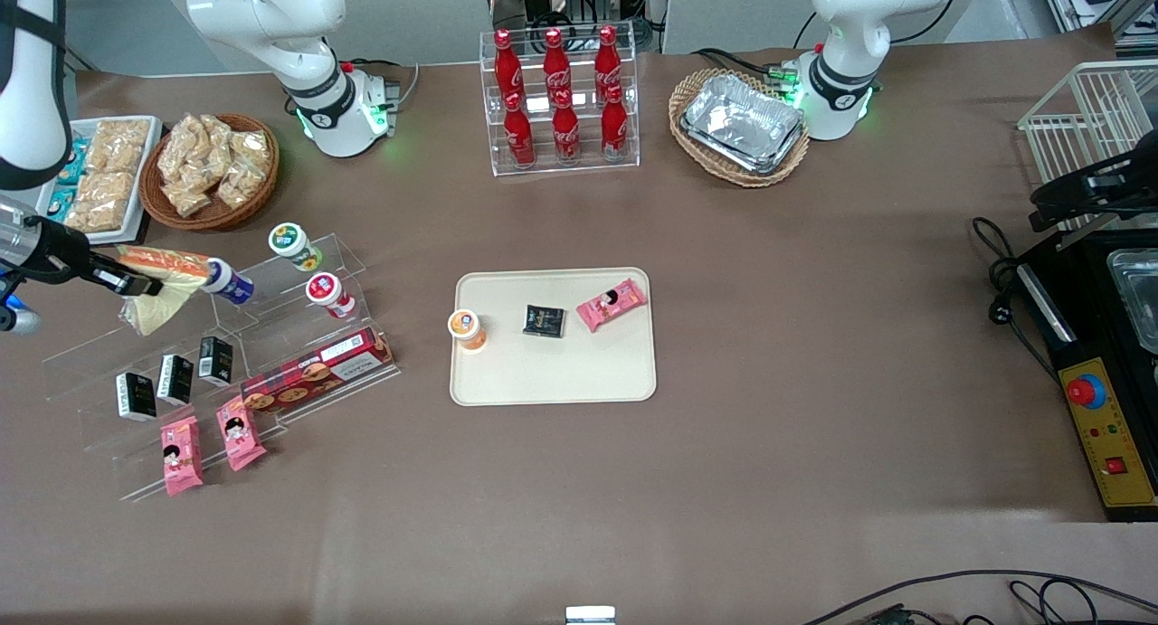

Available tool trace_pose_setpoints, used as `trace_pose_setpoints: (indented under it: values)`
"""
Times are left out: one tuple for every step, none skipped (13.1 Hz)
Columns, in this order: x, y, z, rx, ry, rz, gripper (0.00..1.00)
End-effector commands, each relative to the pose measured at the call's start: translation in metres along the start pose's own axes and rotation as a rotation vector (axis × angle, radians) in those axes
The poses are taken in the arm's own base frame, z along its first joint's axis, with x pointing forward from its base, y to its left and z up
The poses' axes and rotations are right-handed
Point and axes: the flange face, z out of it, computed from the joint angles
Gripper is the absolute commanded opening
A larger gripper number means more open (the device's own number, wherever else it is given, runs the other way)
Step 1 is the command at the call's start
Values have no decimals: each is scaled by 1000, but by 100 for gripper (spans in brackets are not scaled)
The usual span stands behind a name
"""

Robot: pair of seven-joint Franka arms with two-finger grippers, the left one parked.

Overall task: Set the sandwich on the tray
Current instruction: 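Lift the sandwich and carry it with the right gripper to the cream tray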

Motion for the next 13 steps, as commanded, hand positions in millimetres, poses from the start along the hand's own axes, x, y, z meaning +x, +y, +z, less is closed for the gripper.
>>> trace_pose_setpoints:
  values:
    - [-19,-66,-6,37,-65,110,0]
    - [-25,-80,-10,61,-72,133,0]
    - [-30,-93,-14,60,-69,139,0]
    - [-33,-102,-18,61,-63,151,0]
    - [-39,-112,-18,59,-63,167,0]
    - [-46,-126,-14,51,-67,186,0]
    - [-52,-138,-12,44,-70,216,0]
    - [-57,-156,-8,37,-72,243,0]
    - [-61,-172,-5,30,-74,265,0]
    - [-65,-185,-3,28,-75,286,0]
    - [-69,-199,2,23,-78,302,0]
    - [-75,-212,9,26,-92,320,0]
    - [-78,-225,16,45,-100,337,0]
